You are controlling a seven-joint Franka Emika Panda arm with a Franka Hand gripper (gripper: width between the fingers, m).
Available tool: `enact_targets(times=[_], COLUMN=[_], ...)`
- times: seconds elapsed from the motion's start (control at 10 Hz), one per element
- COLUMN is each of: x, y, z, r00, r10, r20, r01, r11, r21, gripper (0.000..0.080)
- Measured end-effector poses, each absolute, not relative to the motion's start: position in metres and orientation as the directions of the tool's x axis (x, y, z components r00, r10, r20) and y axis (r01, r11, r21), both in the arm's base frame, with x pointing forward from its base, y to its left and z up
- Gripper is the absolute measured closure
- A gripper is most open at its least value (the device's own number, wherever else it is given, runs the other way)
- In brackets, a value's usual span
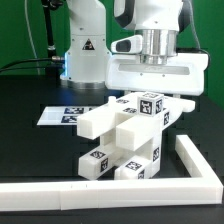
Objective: Assemble chair
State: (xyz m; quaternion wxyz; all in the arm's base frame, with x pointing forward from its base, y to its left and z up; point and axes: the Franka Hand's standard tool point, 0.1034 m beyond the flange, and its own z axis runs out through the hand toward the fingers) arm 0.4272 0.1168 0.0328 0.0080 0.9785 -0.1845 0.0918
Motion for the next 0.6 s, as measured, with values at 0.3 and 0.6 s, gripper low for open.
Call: enact_targets(times=[0.3,0.6], x=[0.4317,0.4319], y=[0.1251,0.1235], z=[0.0284,0.0285], r00=[0.912,0.916], r10=[-0.362,-0.352], r20=[0.194,0.194], r01=[-0.364,-0.355], r11=[-0.931,-0.935], r21=[-0.025,-0.023], gripper=[0.0151,0.0151])
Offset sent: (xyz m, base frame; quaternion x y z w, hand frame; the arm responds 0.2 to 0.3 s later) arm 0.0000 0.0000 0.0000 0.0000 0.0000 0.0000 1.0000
